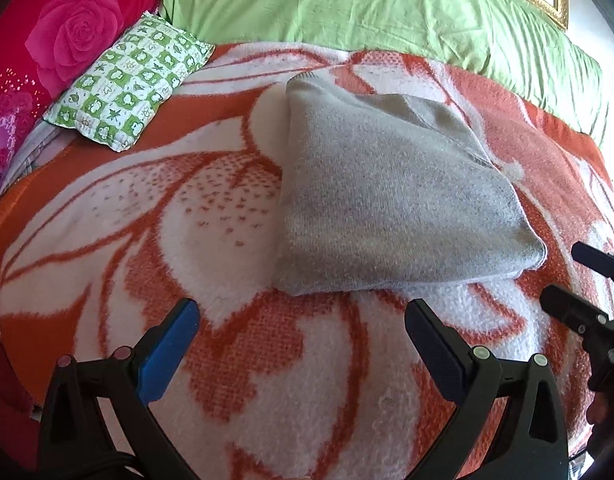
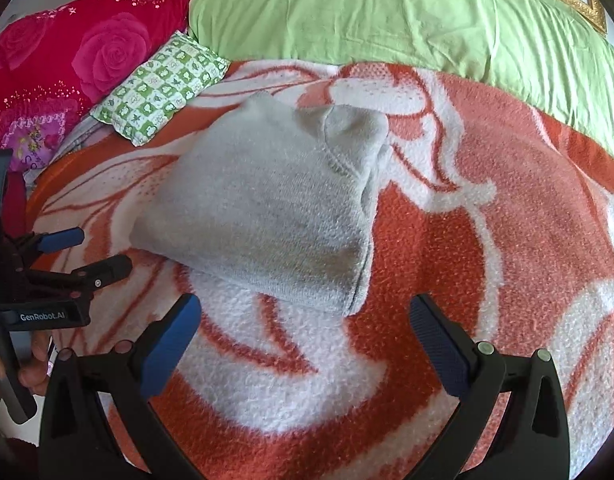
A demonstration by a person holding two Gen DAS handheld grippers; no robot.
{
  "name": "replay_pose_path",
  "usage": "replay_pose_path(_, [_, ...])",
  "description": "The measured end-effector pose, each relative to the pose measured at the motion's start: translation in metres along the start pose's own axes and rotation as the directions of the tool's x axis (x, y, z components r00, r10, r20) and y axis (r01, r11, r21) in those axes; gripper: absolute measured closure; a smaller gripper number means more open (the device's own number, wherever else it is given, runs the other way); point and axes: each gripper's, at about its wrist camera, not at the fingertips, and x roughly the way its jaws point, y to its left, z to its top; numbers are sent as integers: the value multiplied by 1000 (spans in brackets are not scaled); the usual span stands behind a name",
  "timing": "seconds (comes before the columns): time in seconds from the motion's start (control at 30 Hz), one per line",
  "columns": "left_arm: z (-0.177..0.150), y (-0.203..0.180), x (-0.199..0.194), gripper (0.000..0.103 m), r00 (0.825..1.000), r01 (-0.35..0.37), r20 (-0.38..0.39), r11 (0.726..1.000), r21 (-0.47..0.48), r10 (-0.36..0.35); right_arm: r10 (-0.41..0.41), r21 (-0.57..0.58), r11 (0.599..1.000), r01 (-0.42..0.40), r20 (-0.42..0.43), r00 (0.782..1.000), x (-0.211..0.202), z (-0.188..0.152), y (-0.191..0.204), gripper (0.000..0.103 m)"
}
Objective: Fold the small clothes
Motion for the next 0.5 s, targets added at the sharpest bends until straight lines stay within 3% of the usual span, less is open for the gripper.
replay_pose_path(0.5, [4, -8, 10, 1, 1000, -14, -8, 999, 41, 14, 10, 16, 1000, -9, -32, 999, 13, 2, -5, 0])
